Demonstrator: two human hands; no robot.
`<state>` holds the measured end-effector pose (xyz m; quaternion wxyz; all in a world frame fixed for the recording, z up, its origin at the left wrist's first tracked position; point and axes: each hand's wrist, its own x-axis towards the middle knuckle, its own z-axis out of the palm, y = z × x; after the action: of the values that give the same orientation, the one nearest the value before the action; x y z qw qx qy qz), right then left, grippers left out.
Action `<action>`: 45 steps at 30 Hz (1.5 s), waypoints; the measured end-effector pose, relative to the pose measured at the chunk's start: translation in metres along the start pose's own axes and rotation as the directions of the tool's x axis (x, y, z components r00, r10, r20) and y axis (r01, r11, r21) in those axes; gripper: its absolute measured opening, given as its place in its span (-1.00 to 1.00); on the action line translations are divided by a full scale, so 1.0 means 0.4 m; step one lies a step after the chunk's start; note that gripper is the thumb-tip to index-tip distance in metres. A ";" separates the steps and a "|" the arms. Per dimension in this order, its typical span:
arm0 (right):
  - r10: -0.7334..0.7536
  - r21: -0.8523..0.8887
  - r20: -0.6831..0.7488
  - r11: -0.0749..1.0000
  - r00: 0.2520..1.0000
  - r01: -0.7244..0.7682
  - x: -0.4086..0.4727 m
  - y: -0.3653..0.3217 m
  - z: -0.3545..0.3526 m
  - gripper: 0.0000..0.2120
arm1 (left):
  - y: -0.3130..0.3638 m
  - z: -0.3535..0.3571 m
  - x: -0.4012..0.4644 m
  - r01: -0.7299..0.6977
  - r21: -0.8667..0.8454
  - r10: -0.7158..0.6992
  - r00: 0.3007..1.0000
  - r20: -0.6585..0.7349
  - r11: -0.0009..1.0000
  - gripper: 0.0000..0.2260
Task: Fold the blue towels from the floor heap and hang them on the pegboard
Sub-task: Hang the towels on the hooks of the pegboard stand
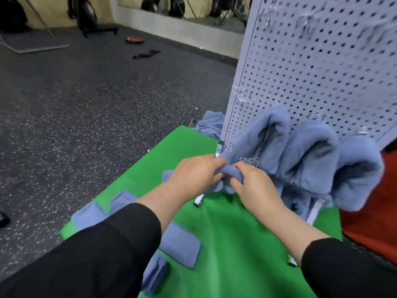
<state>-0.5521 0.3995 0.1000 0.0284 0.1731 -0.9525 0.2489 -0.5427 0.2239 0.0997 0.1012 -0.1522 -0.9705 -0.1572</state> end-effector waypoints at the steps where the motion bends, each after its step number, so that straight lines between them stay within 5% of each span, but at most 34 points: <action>1: 0.000 -0.015 -0.019 1.000 1.000 0.000 -0.002 -0.007 -0.029 -0.85 | 0.015 -0.017 0.008 0.000 0.010 0.001 0.999 -0.053 1.000 -0.83; 8: 0.014 0.062 -0.116 0.998 0.993 -0.007 0.011 -0.066 -0.197 -0.73 | 0.061 -0.134 0.061 0.004 -0.011 -0.008 0.942 -0.336 1.000 -0.82; 17: 0.125 0.263 -0.288 0.964 0.949 -0.047 0.121 -0.133 -0.277 -0.75 | 0.038 -0.194 0.134 0.228 -0.486 -0.398 0.873 -0.283 0.844 -0.80; 25: 0.244 0.308 -0.432 0.945 0.868 -0.113 0.268 -0.162 -0.257 -0.69 | 0.003 -0.168 0.248 0.267 -0.576 -0.523 0.782 -0.339 0.773 -0.82; 28: 0.217 0.245 -0.445 0.963 0.869 -0.115 0.324 -0.143 -0.252 -0.82 | -0.009 -0.148 0.306 0.285 -0.585 -0.552 0.758 -0.348 0.760 -0.82; 33: 0.214 0.013 -0.248 0.976 0.945 -0.218 0.353 -0.128 -0.228 -0.90 | -0.031 -0.055 0.350 0.358 -0.501 -0.540 0.793 -0.284 0.788 -0.79; 37: 0.059 -0.089 -0.248 0.993 0.967 -0.083 0.310 -0.105 -0.144 -0.65 | -0.043 0.008 0.338 0.388 -0.490 -0.537 0.817 -0.209 0.781 -0.88; 42: 0.122 0.103 -0.305 0.990 0.944 -0.095 0.266 -0.077 -0.069 -0.35 | -0.040 0.011 0.326 0.320 -0.541 -0.508 0.827 -0.242 0.778 -0.75; 45: 0.224 0.187 -0.344 0.968 0.912 -0.167 0.263 -0.067 -0.034 -0.47 | -0.040 0.035 0.315 0.254 -0.632 -0.478 0.852 -0.212 0.732 -0.89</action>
<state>-0.6419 0.3511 0.1389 0.1651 0.0293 -0.9214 0.3507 -0.6677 0.2473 0.1130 0.1921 0.0536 -0.8494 -0.4886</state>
